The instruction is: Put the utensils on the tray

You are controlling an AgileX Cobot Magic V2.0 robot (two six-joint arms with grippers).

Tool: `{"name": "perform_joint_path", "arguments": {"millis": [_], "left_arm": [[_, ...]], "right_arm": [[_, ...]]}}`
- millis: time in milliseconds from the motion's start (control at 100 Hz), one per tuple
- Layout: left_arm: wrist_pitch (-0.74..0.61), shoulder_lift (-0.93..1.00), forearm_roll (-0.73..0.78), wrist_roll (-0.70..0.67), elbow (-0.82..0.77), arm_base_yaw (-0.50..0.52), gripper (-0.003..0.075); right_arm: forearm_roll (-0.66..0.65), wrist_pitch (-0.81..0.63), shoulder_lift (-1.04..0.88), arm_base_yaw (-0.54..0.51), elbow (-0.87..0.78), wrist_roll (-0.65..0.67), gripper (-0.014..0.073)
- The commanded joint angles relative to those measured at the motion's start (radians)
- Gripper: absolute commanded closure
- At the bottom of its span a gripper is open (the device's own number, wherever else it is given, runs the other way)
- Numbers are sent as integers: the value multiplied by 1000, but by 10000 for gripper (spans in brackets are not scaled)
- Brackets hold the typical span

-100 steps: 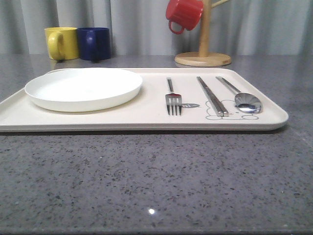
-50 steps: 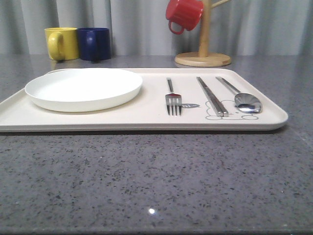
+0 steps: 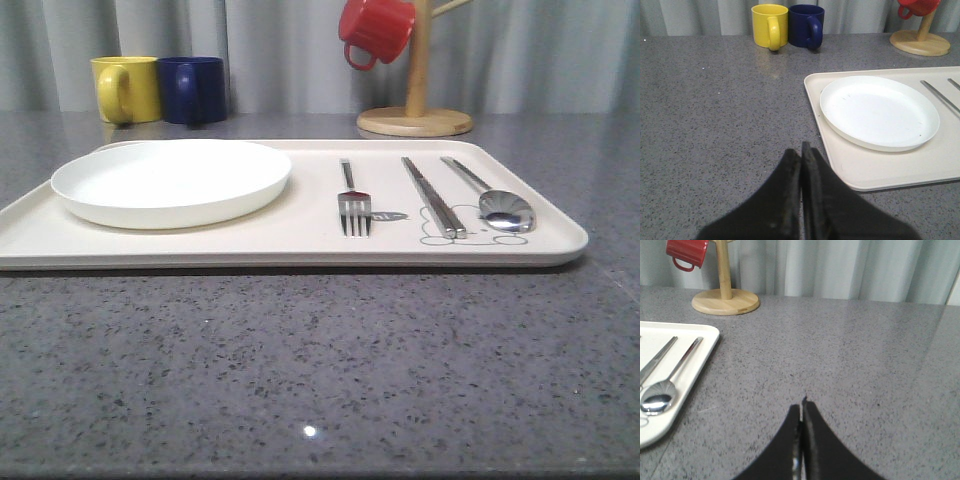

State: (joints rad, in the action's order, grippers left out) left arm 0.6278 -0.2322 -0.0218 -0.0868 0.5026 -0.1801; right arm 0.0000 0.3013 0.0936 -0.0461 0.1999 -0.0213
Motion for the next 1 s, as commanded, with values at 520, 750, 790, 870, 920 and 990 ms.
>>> {"name": "perform_joint_path", "arguments": {"millis": [520,750,790,870,920,990], "left_arm": [[-69,-9,0,-7,24,-5,739],[-69,-9,0,-7,24,-5,739],[-69,-9,0,-7,24,-5,739],[-69,-9,0,-7,24,-5,739],[-69,-9,0,-7,24,-5,739],[-69,-9,0,-7,24,-5,739]], "right_arm": [[-19,-338,-123,-4,-228,-9,668],[-19,-338,-123,-4,-228,-9,668],[-19,-338,-123,-4,-228,-9,668],[-19,-338,-123,-4,-228,-9,668],[-19,-338,-123,-4,-228,-9,668],[-19,-338,-123,-4,-228,-9,668]]}}
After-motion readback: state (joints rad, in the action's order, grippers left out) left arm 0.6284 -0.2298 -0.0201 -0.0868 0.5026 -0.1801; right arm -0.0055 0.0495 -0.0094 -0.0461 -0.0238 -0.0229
